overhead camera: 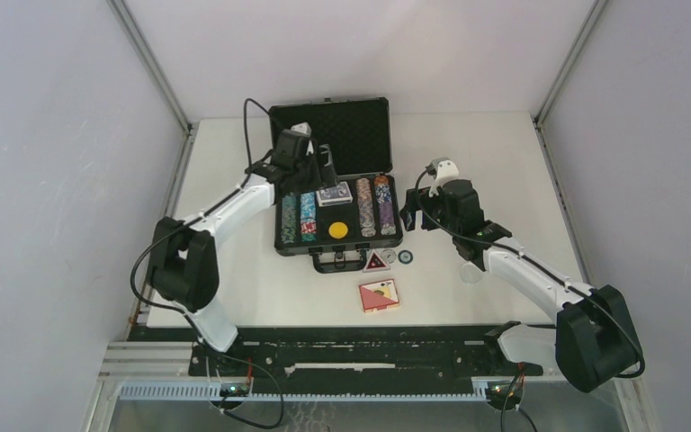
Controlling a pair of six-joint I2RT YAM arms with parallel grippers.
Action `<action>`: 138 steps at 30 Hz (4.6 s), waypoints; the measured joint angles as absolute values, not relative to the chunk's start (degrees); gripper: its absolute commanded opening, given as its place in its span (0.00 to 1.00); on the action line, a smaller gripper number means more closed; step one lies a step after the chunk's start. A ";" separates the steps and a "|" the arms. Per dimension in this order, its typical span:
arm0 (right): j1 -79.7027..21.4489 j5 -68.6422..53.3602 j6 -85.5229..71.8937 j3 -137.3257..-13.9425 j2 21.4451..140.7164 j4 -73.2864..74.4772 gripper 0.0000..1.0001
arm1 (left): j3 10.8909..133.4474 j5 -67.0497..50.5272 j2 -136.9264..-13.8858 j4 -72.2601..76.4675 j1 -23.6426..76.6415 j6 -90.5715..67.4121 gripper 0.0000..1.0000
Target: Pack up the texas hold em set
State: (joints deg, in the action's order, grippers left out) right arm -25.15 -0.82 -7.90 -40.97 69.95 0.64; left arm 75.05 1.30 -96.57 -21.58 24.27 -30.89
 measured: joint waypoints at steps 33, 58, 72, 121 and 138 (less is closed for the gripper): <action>-25.17 -2.26 -7.88 -40.97 72.34 0.97 0.89 | 87.44 2.07 -112.75 -24.67 26.13 -30.17 0.95; -59.64 12.88 -14.28 -33.65 71.35 10.68 0.68 | 46.52 8.88 -75.66 -11.11 29.26 -32.12 0.98; -69.41 9.93 -15.16 -32.51 77.47 8.25 0.13 | 41.95 10.31 -65.87 -8.69 29.26 -32.60 0.98; -54.17 -7.42 23.14 -45.69 86.00 16.10 1.00 | 41.80 14.46 -64.60 -8.14 29.26 -29.89 0.98; -61.89 -5.96 21.32 -56.05 94.56 21.30 1.00 | 41.01 14.74 -64.55 -8.19 29.23 -29.52 0.98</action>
State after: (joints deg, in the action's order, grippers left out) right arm -61.89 -5.96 21.32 -56.05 94.56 21.30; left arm 41.01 14.74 -64.55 -8.19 29.23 -29.52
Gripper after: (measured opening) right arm 0.998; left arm 0.983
